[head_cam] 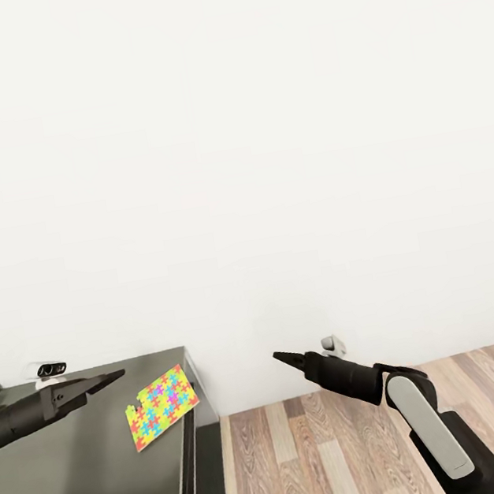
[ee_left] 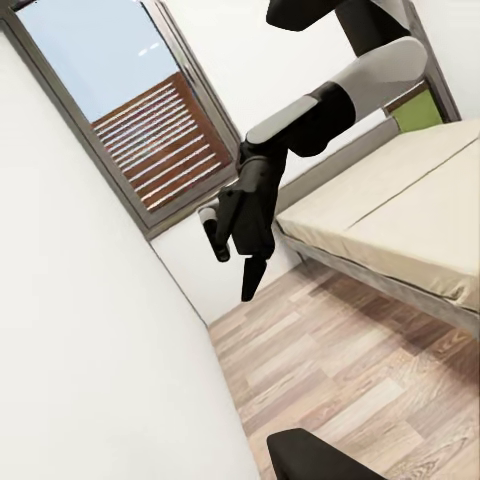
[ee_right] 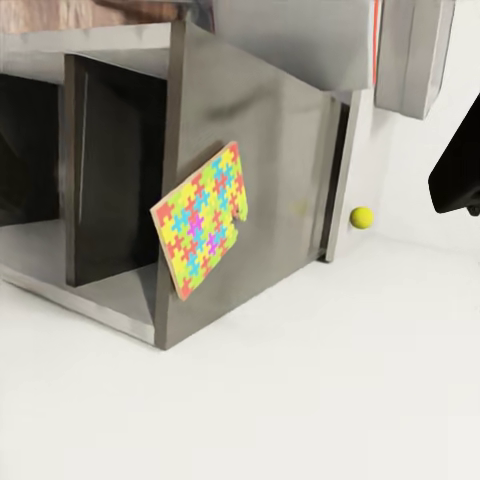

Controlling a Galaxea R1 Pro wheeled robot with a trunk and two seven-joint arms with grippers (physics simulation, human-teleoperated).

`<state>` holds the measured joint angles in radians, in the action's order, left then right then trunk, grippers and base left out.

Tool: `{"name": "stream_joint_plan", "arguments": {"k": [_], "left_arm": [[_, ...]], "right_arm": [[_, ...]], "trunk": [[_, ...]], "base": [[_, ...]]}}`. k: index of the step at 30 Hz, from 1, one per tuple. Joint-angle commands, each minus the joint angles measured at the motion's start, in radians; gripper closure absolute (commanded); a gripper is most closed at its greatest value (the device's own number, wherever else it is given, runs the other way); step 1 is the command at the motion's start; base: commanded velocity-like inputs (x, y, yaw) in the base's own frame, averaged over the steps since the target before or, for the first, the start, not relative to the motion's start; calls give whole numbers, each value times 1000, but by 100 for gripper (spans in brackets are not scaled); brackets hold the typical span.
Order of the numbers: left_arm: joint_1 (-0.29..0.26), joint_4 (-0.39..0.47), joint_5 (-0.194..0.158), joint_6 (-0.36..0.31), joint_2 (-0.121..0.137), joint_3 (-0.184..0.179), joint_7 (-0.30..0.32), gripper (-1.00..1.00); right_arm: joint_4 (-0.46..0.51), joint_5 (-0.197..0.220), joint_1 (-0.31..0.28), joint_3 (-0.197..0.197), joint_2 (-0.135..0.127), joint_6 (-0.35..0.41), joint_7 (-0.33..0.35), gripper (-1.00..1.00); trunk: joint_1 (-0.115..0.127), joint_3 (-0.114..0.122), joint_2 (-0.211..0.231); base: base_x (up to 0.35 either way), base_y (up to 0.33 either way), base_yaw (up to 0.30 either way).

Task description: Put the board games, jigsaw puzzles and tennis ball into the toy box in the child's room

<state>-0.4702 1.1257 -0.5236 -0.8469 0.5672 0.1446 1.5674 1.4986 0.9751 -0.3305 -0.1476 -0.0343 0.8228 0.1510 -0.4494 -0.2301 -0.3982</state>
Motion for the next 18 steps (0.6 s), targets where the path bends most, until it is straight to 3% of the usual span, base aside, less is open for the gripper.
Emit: {"name": "stream_joint_plan", "arguments": {"k": [1, 18], "left_arm": [[-1, 0, 0, -11, 0, 0, 3, -100], [-1, 0, 2, -8, 0, 0, 3, -100]], "right_arm": [[0, -6, -1, 0, -1, 2, 6, -100], [-2, -6, -1, 2, -1, 2, 6, -100]], "trunk": [[-1, 0, -2], [-1, 28, -2]], "base": [[0, -79, 35], [0, -10, 3]]}}
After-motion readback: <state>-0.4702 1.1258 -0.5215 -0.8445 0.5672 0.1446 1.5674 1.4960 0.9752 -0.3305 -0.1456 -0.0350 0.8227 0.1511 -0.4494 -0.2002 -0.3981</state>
